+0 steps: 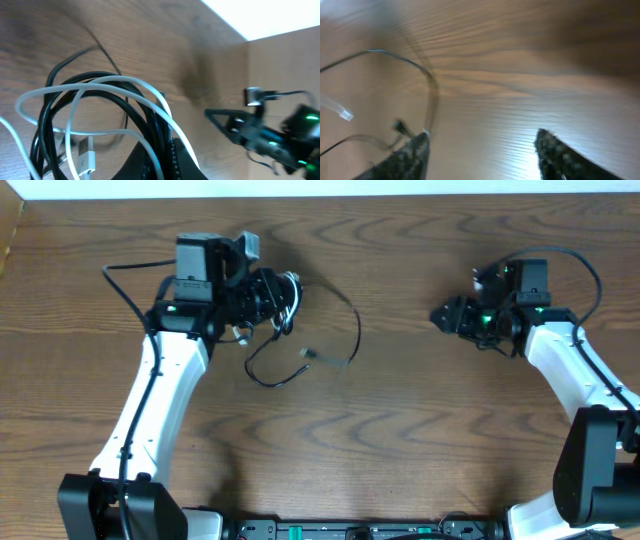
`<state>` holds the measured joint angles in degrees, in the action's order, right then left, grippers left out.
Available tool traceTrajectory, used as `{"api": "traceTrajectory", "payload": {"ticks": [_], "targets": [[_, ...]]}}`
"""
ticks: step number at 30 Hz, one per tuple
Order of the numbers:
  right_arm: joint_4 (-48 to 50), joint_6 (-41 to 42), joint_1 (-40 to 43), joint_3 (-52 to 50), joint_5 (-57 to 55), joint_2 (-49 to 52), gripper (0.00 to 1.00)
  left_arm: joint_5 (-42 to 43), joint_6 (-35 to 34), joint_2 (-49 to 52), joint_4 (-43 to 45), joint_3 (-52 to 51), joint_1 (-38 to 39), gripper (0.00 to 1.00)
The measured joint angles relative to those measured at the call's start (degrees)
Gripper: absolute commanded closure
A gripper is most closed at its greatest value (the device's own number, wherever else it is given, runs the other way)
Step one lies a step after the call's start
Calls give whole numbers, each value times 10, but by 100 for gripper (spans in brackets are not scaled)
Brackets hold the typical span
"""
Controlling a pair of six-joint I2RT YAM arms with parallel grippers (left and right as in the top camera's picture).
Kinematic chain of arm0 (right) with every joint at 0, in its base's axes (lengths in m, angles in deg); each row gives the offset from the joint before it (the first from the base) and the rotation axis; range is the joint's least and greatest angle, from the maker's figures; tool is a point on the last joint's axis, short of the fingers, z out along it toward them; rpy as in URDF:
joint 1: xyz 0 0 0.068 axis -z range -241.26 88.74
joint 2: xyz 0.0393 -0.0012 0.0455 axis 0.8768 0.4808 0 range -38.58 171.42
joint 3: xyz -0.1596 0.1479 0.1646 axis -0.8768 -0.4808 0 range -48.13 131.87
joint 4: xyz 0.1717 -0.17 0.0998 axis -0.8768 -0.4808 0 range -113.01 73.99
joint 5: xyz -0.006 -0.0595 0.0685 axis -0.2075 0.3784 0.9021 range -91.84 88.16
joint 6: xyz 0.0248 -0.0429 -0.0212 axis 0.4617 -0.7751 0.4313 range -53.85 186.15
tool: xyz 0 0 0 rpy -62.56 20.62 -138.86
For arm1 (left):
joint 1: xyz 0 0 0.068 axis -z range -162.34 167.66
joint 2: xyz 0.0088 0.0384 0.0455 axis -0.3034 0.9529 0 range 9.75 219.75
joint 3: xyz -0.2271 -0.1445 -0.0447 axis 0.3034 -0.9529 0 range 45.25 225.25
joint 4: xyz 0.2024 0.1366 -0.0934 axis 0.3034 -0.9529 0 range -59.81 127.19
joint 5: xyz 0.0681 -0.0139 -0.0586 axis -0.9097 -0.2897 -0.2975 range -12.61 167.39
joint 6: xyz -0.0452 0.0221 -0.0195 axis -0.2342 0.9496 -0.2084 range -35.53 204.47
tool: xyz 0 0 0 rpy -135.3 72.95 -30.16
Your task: Untangle cables
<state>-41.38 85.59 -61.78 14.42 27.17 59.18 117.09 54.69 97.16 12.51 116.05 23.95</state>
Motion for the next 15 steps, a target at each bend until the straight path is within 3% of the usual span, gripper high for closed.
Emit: {"api": "traceTrajectory", "payload": {"ticks": [8, 15], "targets": [[41, -7, -55, 0, 124, 0, 25, -189, 7, 0, -14, 0, 71, 92], [89, 10, -76, 0, 150, 0, 25, -272, -46, 0, -1, 0, 74, 93]]}}
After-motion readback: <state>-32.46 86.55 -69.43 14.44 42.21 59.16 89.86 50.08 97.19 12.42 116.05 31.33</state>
